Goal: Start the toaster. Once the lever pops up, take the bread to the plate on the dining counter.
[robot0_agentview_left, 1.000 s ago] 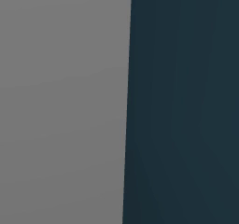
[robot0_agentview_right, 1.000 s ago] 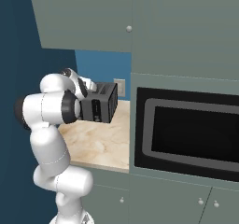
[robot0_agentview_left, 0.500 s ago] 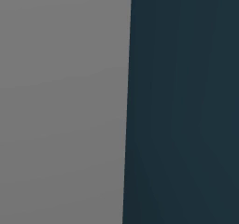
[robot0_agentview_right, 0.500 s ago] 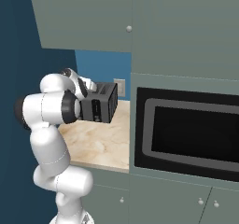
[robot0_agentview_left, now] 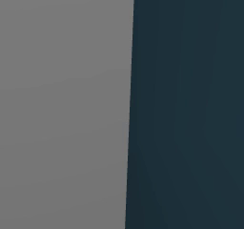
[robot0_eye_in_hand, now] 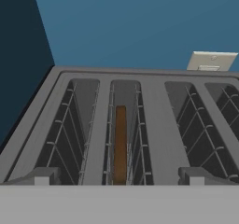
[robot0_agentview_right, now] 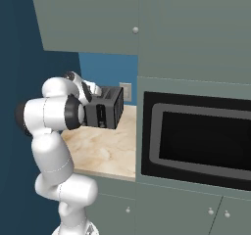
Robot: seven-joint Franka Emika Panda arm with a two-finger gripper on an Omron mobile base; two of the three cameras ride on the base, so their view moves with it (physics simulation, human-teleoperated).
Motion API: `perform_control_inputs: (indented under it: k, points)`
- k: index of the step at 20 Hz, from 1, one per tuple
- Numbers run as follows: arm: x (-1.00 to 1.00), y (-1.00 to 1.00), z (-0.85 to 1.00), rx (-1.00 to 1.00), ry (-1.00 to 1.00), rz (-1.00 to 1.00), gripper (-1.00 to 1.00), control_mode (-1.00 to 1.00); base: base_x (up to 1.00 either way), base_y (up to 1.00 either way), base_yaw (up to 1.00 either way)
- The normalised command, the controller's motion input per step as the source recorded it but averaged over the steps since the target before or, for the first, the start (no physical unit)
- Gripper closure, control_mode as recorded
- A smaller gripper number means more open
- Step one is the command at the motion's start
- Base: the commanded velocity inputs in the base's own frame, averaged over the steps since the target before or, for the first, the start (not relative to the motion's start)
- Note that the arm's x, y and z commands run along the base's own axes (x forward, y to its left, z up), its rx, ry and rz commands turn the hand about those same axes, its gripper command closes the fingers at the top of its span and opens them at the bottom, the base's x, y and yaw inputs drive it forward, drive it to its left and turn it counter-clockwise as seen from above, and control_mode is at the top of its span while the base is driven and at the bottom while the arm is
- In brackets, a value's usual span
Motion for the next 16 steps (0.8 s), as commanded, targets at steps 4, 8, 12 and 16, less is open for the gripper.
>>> perform_control_inputs:
  k: [4, 8, 12, 16]
  points:
    - [0.00, 0.00, 0.00, 0.00, 0.00, 0.00, -1.00, -1.00, 0.00, 0.00, 0.00]
    - [0.00, 0.00, 0.00, 0.00, 0.00, 0.00, -1.00, -1.00, 0.00, 0.00, 0.00]
    - [0.00, 0.00, 0.00, 0.00, 0.00, 0.00, -1.00, -1.00, 0.00, 0.00, 0.00]
    - [0.00, 0.00, 0.00, 0.00, 0.00, 0.00, -1.00, -1.00, 0.00, 0.00, 0.00]
